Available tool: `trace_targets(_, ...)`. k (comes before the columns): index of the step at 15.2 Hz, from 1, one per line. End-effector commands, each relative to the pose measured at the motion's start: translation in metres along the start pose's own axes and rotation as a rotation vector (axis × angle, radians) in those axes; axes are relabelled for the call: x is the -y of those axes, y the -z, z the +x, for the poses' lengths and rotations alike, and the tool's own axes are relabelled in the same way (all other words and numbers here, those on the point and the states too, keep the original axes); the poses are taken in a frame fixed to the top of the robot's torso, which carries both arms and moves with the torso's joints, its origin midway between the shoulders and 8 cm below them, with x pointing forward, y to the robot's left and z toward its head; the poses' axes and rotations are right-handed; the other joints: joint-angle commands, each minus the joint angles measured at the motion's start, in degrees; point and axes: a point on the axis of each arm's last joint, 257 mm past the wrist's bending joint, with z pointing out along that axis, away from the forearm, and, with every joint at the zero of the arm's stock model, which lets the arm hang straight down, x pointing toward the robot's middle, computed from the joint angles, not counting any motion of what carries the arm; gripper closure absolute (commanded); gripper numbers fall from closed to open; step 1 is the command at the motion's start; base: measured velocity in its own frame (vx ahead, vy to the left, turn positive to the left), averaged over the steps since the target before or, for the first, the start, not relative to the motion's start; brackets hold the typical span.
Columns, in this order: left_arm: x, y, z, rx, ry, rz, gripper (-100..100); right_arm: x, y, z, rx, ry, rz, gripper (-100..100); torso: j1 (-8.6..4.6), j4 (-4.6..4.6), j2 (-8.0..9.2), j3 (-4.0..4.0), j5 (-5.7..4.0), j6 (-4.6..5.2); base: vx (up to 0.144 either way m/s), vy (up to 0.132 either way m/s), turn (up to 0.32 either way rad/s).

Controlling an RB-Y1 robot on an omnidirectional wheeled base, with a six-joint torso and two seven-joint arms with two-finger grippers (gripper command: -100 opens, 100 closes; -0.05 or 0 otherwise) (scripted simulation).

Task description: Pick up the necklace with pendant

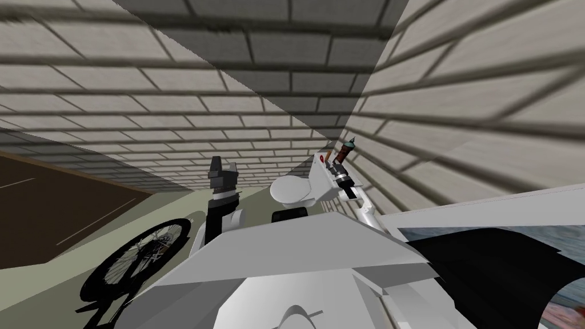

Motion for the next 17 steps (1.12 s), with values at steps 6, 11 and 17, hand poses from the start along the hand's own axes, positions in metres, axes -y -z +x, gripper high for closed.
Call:
trace_targets(6, 0.000, 0.000, 0.000, 0.000, 0.000, 0.000, 0, 0.056, 0.005, 0.041, -0.113, 0.193, 0.131, -100, -0.04, 0.02, 0.10, 0.05, -0.01, 0.01, 0.035, 0.075, -0.075)
trace_targets(11, 0.000, 0.000, 0.000, 0.000, 0.000, 0.000, 0, 0.090, 0.014, 0.067, -0.194, 0.302, 0.208, -100, -0.06, 0.03, 0.15, 0.08, -0.02, 0.01, 0.019, 0.067, -0.079)
trace_targets(17, 0.000, 0.000, 0.000, 0.000, 0.000, 0.000, 0, 0.090, 0.013, 0.069, -0.192, 0.299, 0.206, 100, -0.33, 0.05, 0.21, 0.12, -0.06, 0.00, 0.006, 0.018, -0.022)
